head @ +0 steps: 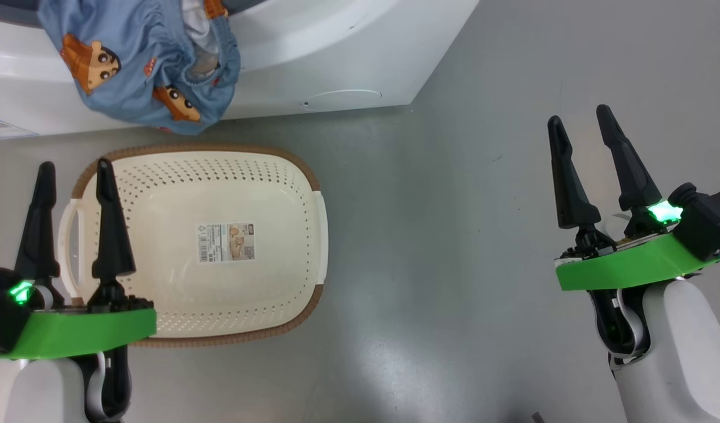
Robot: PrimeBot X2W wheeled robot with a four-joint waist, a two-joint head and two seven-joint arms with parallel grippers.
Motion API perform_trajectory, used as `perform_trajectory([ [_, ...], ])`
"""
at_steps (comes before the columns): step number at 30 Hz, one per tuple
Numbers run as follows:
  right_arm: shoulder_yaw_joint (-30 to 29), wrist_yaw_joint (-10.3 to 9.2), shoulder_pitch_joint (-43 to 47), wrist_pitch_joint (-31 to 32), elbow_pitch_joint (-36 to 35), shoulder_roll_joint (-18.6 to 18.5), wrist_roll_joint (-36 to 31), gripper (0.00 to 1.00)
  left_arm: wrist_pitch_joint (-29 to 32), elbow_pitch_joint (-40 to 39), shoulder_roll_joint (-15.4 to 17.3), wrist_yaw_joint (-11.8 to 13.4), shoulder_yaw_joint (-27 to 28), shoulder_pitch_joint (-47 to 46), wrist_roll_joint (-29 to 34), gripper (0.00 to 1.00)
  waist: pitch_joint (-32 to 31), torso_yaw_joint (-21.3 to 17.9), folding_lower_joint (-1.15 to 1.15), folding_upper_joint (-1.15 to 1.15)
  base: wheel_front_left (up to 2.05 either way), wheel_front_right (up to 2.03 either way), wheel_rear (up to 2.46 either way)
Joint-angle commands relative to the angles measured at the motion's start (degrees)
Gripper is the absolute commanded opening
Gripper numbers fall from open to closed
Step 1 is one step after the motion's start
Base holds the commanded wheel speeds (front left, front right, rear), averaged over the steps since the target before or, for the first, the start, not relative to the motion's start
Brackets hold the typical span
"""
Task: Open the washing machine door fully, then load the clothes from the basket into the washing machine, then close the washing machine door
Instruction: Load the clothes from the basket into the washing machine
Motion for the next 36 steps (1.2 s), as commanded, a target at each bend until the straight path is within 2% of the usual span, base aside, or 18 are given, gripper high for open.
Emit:
perform_trajectory([
  [1,0.8,0.16,2.4,-0.3,-1.6,-0.2,-0.7,1.0,-0.3,-1.4,0.6,-0.2,1.8,1.6,0.3,1.0,-0.1,0.0,0.0,0.0,0.0,0.0,0.0],
  [12,1.3,0.16,2.7,-0.3,-1.2,-0.3,-0.5,1.0,-0.3,-0.6,0.1,-0.5,1.6,1.6,0.8,1.0,-0.8,-0.4,0.0,0.0,0.0,0.0,0.0],
  [17,1.5,0.16,2.7,-0.3,-1.1,-0.3,-0.5,1.0,-0.3,2.2,0.9,-0.6,0.6,0.6,0.1,1.0,-0.7,-0.5,0.0,0.0,0.0,0.0,0.0],
  [25,1.9,0.16,2.4,-0.3,-1.0,0.1,-0.4,1.0,0.6,11.4,4.2,-0.6,-1.3,-5.3,-4.0,1.0,-0.2,-1.2,0.0,0.0,0.0,0.0,0.0],
  [36,2.2,0.16,1.1,-0.3,-1.2,1.0,-0.1,1.0,3.3,30.0,10.8,-0.7,-9.3,-19.9,-13.1,1.0,1.8,-3.3,0.0,0.0,0.0,0.0,0.0],
])
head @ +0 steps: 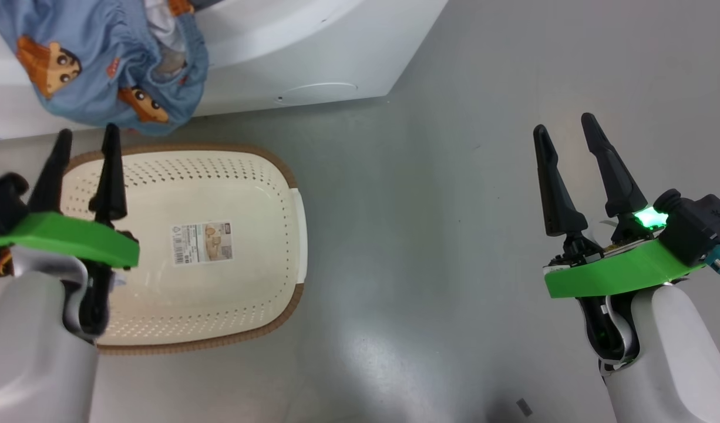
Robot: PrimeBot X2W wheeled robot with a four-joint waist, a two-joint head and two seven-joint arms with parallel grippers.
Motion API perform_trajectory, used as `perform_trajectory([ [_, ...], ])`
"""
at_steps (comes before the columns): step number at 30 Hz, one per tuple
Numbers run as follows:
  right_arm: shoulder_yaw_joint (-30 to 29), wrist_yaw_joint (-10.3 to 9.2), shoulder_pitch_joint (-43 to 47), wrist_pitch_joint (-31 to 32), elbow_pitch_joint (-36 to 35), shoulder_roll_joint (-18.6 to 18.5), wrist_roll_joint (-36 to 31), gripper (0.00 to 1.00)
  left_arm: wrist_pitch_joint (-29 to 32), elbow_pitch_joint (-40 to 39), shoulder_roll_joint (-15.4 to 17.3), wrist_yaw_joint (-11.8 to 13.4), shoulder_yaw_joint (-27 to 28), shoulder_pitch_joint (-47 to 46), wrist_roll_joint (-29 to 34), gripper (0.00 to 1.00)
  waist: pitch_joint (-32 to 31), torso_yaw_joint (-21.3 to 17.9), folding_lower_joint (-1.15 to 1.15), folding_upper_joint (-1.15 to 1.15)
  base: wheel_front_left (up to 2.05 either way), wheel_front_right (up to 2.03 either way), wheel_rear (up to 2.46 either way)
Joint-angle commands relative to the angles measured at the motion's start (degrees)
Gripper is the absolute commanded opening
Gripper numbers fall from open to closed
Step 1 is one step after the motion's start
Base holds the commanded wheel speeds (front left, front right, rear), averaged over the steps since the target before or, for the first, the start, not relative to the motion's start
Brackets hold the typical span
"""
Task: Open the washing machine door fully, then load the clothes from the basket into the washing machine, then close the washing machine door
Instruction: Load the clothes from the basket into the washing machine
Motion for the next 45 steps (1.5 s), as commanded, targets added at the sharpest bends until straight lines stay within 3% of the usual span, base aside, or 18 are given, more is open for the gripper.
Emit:
perform_trajectory([
  [1,1.3,0.16,0.3,-0.3,-1.4,0.4,0.0,1.0,0.2,1.2,3.3,-0.2,0.3,-2.0,-1.3,1.0,0.6,-0.8,0.0,0.0,0.0,0.0,0.0],
  [11,0.8,0.16,0.1,-0.3,-1.6,0.9,0.1,1.0,-1.4,11.4,5.9,-0.2,-7.1,-11.2,-5.2,1.0,1.7,-2.3,0.0,0.0,0.0,0.0,0.0],
  [25,1.4,0.16,-0.8,-0.3,-1.6,1.5,-0.1,1.0,-1.2,23.4,3.9,-0.2,-15.2,-25.9,-9.1,1.0,3.1,-2.9,0.0,0.0,0.0,0.0,0.0],
  [26,1.5,0.16,-0.9,-0.3,-1.6,1.5,-0.1,1.0,-1.2,24.2,3.7,-0.2,-15.6,-26.6,-9.4,0.96,3.1,-2.9,0.0,0.0,0.0,0.0,0.0],
  [29,1.5,0.16,-1.0,-0.3,-1.5,1.6,-0.1,1.0,-1.2,26.4,3.3,-0.2,-16.7,-28.4,-10.2,0.47,3.2,-3.2,0.0,0.0,0.0,0.0,0.0],
  [31,1.4,0.16,-1.0,-0.3,-1.4,1.6,0.0,1.0,-1.3,27.5,3.1,-0.2,-17.4,-29.1,-10.7,0.27,3.1,-3.3,0.0,0.0,0.0,0.0,0.0],
  [32,1.3,0.16,-1.0,-0.3,-1.4,1.6,0.0,1.0,-1.4,27.8,3.0,-0.2,-17.8,-29.3,-10.8,0.0,3.1,-3.2,0.0,0.0,0.0,0.0,0.0],
  [45,0.8,0.16,-0.6,-0.3,-1.4,1.5,-0.4,1.0,-3.2,24.1,3.2,-0.2,-22.7,-28.6,-13.5,0.0,2.5,-1.5,0.0,0.0,0.0,0.0,0.0],
])
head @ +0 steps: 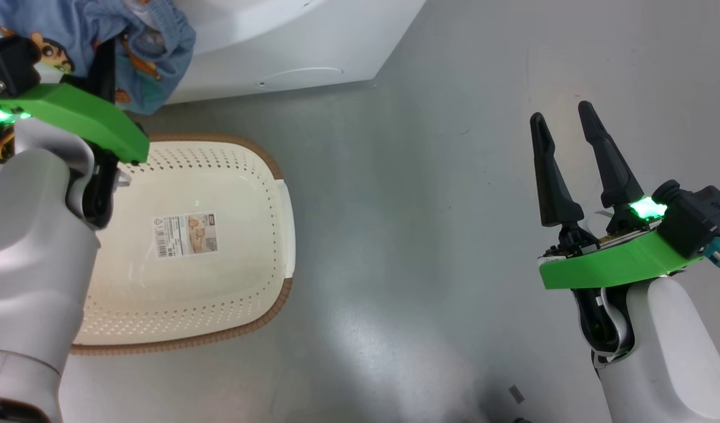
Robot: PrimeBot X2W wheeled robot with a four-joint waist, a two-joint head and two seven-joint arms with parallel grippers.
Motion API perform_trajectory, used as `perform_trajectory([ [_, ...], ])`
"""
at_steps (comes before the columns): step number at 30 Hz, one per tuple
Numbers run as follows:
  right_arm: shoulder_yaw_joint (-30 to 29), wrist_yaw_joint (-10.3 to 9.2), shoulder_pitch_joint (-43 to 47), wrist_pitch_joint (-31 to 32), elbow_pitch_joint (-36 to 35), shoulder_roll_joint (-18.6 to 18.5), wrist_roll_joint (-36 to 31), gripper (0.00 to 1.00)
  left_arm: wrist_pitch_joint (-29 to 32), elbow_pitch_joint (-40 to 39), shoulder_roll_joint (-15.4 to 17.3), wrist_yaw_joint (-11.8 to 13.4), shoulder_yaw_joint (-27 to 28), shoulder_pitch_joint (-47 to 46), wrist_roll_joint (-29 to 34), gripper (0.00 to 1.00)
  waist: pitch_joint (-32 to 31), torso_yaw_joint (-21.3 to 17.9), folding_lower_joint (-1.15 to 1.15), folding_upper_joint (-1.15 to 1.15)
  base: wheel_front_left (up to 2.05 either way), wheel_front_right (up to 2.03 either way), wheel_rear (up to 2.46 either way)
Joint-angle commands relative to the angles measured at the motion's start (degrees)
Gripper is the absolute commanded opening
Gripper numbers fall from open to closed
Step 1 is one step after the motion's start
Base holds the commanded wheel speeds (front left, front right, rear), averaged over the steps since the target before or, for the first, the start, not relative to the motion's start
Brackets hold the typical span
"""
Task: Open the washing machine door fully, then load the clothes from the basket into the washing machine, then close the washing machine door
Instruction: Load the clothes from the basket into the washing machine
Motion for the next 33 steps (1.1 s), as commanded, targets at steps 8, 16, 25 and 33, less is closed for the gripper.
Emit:
perform_trajectory([
  [8,0.3,0.16,1.5,-0.3,-1.2,-0.3,-0.4,1.0,-1.2,-9.0,2.6,-0.2,2.0,0.4,-0.6,0.0,-0.6,1.0,0.0,0.0,0.0,0.0,0.0],
  [16,0.2,0.16,2.0,-0.3,-0.9,-0.3,-0.4,1.0,-0.5,-19.7,3.9,2.1,3.2,1.3,0.0,0.0,-1.3,1.5,0.0,0.0,0.0,0.0,0.0],
  [25,1.4,0.16,1.2,-0.3,-1.2,0.0,0.0,1.0,8.7,-19.6,6.7,5.0,4.8,-5.0,-1.9,0.0,0.6,-1.1,0.0,0.0,0.0,0.0,0.0],
  [33,2.4,0.16,0.5,-0.3,-1.2,0.9,0.4,1.0,10.1,-9.4,7.4,5.5,4.4,-16.2,0.4,0.0,3.5,-4.9,0.0,0.0,0.0,0.0,0.0],
])
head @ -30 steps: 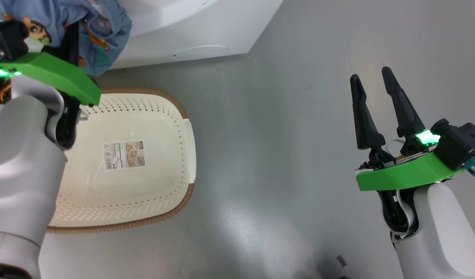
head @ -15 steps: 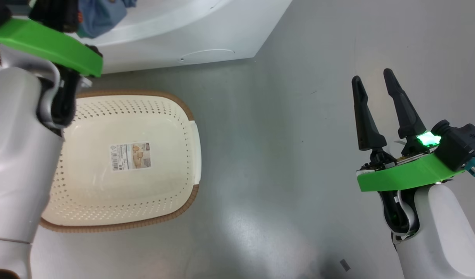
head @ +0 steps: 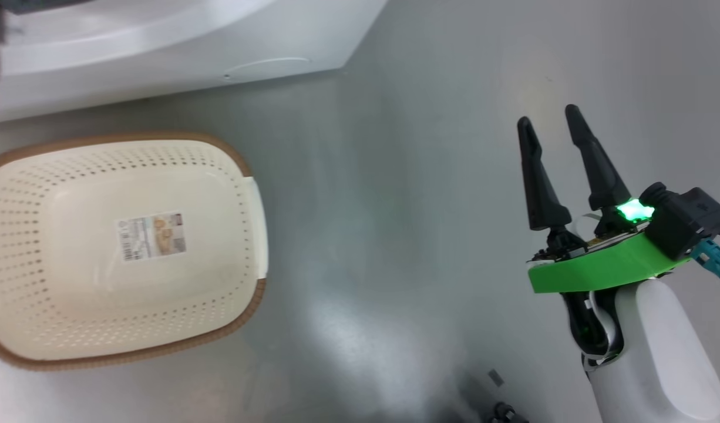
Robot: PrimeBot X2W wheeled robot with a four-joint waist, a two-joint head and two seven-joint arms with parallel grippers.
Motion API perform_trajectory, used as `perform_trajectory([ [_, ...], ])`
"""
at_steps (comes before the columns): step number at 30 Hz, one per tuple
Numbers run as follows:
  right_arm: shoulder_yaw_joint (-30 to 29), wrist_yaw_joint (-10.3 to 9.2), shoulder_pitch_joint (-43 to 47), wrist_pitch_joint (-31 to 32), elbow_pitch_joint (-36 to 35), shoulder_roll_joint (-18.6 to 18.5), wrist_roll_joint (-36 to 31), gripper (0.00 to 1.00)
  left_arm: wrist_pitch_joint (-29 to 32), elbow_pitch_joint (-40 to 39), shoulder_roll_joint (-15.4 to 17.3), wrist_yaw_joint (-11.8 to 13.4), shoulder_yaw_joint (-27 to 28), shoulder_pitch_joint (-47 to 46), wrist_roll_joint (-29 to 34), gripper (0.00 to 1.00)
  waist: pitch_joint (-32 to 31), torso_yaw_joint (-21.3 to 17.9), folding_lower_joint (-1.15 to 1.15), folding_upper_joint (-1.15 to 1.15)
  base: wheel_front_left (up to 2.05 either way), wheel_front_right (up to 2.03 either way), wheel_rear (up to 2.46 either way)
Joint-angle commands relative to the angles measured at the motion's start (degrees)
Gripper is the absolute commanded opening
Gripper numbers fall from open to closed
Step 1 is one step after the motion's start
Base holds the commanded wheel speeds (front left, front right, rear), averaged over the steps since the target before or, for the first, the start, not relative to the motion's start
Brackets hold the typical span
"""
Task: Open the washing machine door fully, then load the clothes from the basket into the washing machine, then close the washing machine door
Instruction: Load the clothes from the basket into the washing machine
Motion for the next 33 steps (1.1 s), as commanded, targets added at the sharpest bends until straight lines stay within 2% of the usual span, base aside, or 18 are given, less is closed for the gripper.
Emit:
perform_trajectory([
  [1,1.6,0.16,0.3,-0.3,-1.5,0.5,0.4,1.0,0.2,0.6,2.4,0.2,1.0,-3.2,0.7,0.0,1.7,-2.2,0.0,0.0,0.0,0.0,0.0],
  [4,2.1,0.16,0.3,-0.3,-1.5,0.9,0.6,1.0,-1.4,4.5,2.9,0.3,0.8,-7.3,1.9,0.0,2.4,-3.8,0.0,0.0,0.0,0.0,0.0],
  [10,2.7,0.16,0.7,-0.3,-1.6,1.4,0.8,1.0,-8.3,9.8,3.7,0.1,-0.8,-13.5,5.9,0.0,3.8,-6.3,0.0,0.0,0.0,0.0,0.0],
  [14,2.7,0.16,1.1,-0.3,-2.0,1.5,0.8,1.0,-9.4,13.9,3.6,0.3,-1.9,-15.6,7.5,0.0,4.9,-7.1,0.0,0.0,0.0,0.0,0.0],
  [15,2.6,0.16,1.1,-0.3,-2.0,1.6,0.8,1.0,-9.2,15.1,3.5,0.2,-2.4,-15.8,8.0,0.45,5.0,-7.2,0.0,0.0,0.0,0.0,0.0],
  [16,2.5,0.16,1.2,-0.3,-2.0,1.6,0.8,1.0,-8.7,16.4,3.3,0.1,-2.8,-16.0,8.2,1.0,5.1,-7.2,0.0,0.0,0.0,0.0,0.0],
  [23,2.5,0.16,0.9,-0.3,-1.7,1.7,0.5,1.0,-7.5,21.2,2.0,-0.8,-4.1,-16.9,8.5,1.0,4.7,-6.4,0.0,0.0,0.0,0.0,0.0],
  [33,2.3,0.16,0.0,-0.3,-0.9,1.5,0.3,1.0,-9.3,23.9,-0.7,-2.3,-3.9,-14.0,6.9,1.0,1.6,-4.0,0.0,0.0,0.0,0.0,0.0],
])
